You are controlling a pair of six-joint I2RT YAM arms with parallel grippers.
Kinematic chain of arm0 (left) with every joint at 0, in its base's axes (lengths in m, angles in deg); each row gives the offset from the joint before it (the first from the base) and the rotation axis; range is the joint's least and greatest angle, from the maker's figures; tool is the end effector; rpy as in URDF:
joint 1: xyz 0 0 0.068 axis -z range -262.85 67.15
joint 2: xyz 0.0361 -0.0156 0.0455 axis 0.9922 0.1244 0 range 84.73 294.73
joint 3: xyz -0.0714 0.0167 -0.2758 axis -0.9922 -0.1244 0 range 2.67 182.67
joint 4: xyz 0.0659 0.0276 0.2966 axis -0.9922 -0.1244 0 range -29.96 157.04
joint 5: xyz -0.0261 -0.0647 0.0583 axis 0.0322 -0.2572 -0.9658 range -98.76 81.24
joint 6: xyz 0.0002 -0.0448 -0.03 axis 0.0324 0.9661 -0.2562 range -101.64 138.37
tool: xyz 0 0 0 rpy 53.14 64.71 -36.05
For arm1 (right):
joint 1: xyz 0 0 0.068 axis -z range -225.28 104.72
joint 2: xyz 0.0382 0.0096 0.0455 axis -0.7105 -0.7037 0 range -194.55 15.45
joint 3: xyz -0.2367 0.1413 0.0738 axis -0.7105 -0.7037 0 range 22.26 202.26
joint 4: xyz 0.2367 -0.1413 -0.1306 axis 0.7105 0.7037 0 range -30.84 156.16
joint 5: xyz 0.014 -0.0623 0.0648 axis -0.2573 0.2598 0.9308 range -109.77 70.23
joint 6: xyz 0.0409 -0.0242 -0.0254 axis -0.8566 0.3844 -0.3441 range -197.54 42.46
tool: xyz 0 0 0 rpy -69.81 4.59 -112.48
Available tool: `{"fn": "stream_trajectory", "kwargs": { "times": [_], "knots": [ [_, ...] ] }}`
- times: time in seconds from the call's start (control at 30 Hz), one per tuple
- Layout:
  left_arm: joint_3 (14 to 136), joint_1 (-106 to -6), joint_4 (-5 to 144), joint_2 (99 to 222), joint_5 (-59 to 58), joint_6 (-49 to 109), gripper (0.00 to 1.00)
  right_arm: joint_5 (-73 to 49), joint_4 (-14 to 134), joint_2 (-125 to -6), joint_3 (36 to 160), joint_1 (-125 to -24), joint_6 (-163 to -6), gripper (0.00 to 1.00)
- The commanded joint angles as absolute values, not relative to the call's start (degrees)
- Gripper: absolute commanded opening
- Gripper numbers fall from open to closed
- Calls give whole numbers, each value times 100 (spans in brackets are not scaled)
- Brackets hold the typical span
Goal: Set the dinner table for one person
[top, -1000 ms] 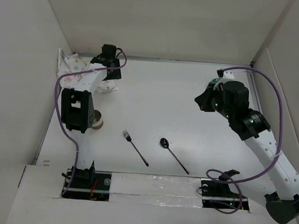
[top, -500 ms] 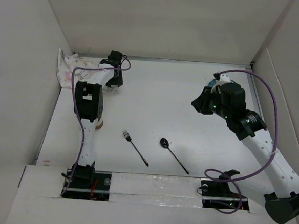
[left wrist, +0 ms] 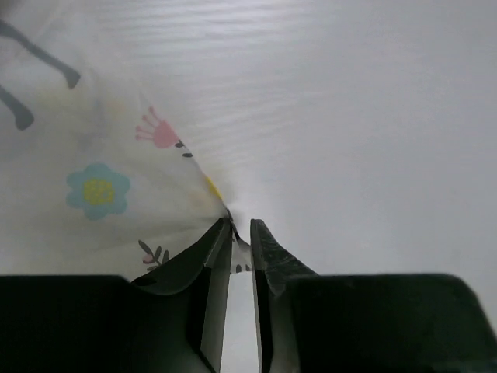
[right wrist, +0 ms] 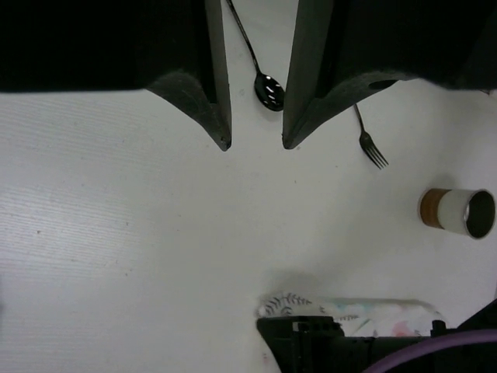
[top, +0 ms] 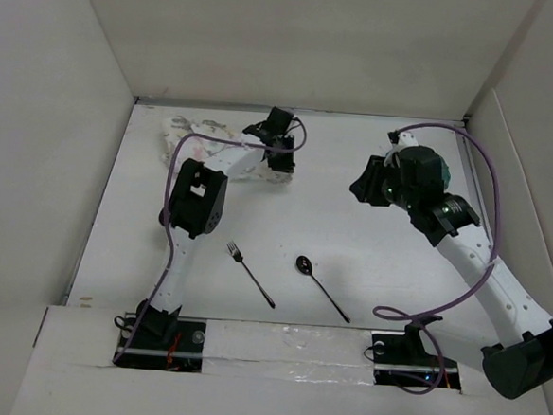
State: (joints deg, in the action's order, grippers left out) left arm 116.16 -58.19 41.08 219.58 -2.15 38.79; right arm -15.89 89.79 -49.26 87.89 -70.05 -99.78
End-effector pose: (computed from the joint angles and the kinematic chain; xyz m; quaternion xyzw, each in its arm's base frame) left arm 0.5276 -0.2467 0.1793 0.0554 0.9285 -0.1889 0.3150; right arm 0.2596 0.1225 0.3743 -0.0361 0.8637 0.2270 0.4486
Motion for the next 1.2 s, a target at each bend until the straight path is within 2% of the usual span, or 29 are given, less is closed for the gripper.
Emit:
{"fn": "stream_trajectory", "kwargs": {
  "times": [0.0, 0.13, 0.17, 0.2, 0.27, 0.3, 0.33, 0.43, 0.5, 0.53, 0.57, 0.6, 0.63, 0.67, 0.73, 0.77, 0.93, 1.17],
  "knots": [
    [11684, -5526, 4770, 21323, 916, 4666, 16, -1599, 8632, -5064, 9029, -6962, -9899, 40],
    [12112, -5324, 4675, 21252, 1207, 4378, 34, -1678, 8492, -5178, 8898, -6910, -9951, 54],
    [12219, -5263, 4569, 21235, 1198, 4290, 40, -1704, 8430, -5205, 8845, -6910, -9969, 54],
    [12264, -5262, 4490, 21087, 1033, 4236, 42, -1783, 8343, -5283, 8775, -6910, -10004, 54],
    [11914, -5358, 4602, 20779, 743, 4174, 46, -1792, 8184, -5459, 8581, -6910, -10127, 13],
    [11678, -5437, 4716, 20351, 393, 4174, 47, -1749, 8131, -5556, 8546, -6858, -10171, 1],
    [11153, -5525, 4952, 20138, 172, 4209, 47, -1714, 8061, -5800, 8502, -6857, -10188, 0],
    [10587, -5981, 4947, 19679, -383, 4323, 48, -1564, 7824, -6345, 8458, -6857, -10206, 0],
    [10550, -6140, 4657, 19723, -707, 4412, 44, -1520, 7639, -6601, 8501, -6857, -10425, 0],
    [10367, -6193, 4551, 19714, -822, 4412, 42, -1502, 7438, -6733, 8528, -6857, -10496, 1],
    [10226, -6194, 4559, 19697, -814, 4464, 35, -1494, 7323, -7013, 8563, -6857, -10618, 7],
    [10077, -6194, 4620, 19627, -1110, 4473, 32, -1537, 7218, -7172, 8650, -6927, -10663, 15],
    [9814, -6194, 4699, 19609, -1157, 4508, 30, -1555, 7156, -7348, 8738, -6927, -10707, 29],
    [9716, -6194, 4735, 19600, -1218, 4552, 28, -1581, 7138, -7715, 8835, -6988, -10759, 33],
    [9523, -6307, 4848, 19626, -1429, 4666, 29, -1625, 7094, -8069, 9116, -6989, -10795, 43],
    [9470, -6308, 4884, 19705, -1438, 4693, 35, -1634, 7094, -8262, 9212, -6989, -10847, 46],
    [9636, -6369, 4718, 20179, -1394, 4702, 42, -1643, 7164, -9247, 9739, -6989, -10927, 53],
    [9618, -6369, 4665, 20557, -1447, 4693, 46, -1476, 7138, -9942, 10153, -6927, -11155, 54]
  ]
}}
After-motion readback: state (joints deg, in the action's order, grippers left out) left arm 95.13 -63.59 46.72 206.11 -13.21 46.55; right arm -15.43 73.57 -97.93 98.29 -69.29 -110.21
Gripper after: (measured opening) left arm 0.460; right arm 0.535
